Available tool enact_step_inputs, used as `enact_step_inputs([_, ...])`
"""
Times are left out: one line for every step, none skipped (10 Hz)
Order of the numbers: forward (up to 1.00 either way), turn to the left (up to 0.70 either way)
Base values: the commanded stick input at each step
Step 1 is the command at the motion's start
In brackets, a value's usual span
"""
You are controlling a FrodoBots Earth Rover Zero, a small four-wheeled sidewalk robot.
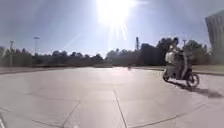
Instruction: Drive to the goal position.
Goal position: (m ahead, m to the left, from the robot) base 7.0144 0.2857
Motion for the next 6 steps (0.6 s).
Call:
enact_step_inputs([0.7, 0.0])
enact_step_inputs([0.7, 0.0])
enact_step_inputs([0.7, 0.0])
enact_step_inputs([0.7, 0.0])
enact_step_inputs([0.7, -0.01])
enact_step_inputs([0.7, -0.01])
